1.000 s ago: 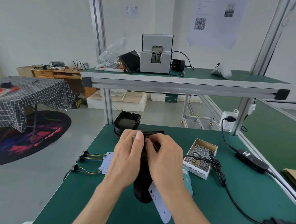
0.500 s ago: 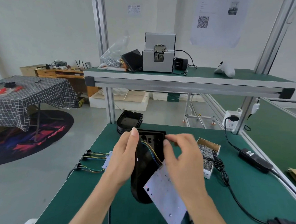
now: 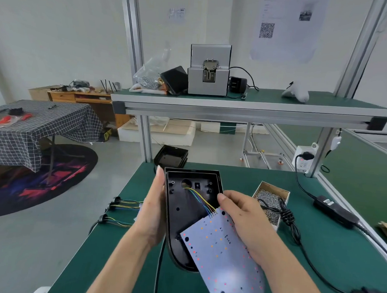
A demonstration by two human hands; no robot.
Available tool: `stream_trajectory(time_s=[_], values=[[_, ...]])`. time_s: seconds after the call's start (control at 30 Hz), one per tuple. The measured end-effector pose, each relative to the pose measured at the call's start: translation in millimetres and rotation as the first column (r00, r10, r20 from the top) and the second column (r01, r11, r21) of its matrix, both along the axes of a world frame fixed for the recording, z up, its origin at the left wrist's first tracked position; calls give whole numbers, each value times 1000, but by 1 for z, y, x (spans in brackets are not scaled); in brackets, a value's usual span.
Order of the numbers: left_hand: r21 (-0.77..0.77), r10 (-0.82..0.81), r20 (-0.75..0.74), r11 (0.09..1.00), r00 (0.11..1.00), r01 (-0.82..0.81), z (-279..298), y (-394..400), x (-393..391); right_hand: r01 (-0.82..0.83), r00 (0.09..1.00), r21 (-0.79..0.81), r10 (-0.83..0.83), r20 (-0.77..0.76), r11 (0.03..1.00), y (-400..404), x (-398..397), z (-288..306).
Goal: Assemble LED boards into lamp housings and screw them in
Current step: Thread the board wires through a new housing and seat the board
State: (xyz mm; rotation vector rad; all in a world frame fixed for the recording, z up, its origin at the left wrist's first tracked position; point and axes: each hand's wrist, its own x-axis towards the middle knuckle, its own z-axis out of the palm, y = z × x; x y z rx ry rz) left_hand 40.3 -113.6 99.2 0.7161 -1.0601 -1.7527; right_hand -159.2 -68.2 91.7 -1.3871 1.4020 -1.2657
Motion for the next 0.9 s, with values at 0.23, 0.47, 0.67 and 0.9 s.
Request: stream_trajectory(time_s=[0.23, 0.47, 0.67, 0.9], values=[[145, -95, -4, 985, 995, 95, -29, 15, -16, 152, 933, 161, -195, 301, 975, 2, 25, -1], [262, -153, -213, 942, 965, 208, -40, 17, -16, 126, 934, 172, -175, 311, 977, 4, 28, -5], [287, -136, -330, 928, 934, 237, -48, 19, -13, 68, 993, 34, -65, -98, 997, 13, 20, 2], [288, -47, -254, 950, 966, 122, -40, 14, -17, -60, 874, -79, 14, -486, 995, 10, 6, -7]])
